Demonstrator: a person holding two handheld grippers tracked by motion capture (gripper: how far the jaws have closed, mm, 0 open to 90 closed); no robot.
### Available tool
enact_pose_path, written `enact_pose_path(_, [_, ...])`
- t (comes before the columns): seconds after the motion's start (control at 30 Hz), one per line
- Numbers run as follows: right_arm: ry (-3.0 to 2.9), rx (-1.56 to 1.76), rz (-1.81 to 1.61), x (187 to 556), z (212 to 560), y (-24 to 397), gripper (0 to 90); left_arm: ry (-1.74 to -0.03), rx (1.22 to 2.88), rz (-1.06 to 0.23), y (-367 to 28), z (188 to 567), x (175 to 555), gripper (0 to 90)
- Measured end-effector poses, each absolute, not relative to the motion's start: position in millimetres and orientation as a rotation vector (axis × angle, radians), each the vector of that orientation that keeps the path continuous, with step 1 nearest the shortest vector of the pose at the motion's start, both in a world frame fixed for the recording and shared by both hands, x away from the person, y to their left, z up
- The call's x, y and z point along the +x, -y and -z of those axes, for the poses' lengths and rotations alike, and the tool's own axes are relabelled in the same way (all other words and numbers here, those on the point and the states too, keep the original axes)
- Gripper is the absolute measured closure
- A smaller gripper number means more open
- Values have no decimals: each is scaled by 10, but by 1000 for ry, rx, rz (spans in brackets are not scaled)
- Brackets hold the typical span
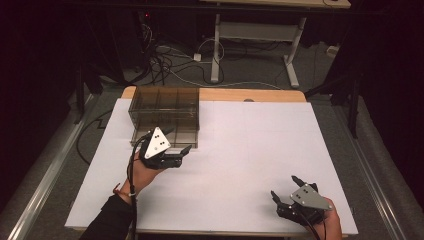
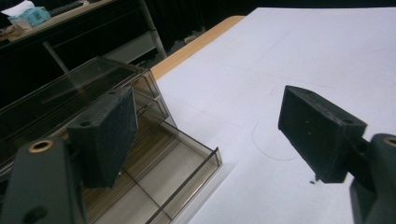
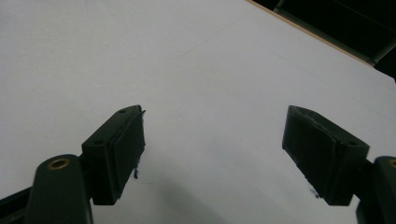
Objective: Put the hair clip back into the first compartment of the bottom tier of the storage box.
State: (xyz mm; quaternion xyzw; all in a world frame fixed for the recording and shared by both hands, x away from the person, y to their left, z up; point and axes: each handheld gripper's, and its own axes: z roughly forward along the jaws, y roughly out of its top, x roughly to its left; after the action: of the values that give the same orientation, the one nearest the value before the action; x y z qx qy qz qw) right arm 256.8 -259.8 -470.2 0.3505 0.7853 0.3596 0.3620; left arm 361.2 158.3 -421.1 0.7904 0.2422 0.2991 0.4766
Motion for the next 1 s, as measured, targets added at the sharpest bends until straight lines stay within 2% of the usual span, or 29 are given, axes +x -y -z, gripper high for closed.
enact_pose_path(0.5, [-2022,905,-929,2566,4701,2597,214,-517,1959,-764,-1474,4201,3505,185])
enact_pose_path(1.0, [-2022,901,-926,2564,4700,2589,214,-439,1972,-742,-1424,4166,3327,185])
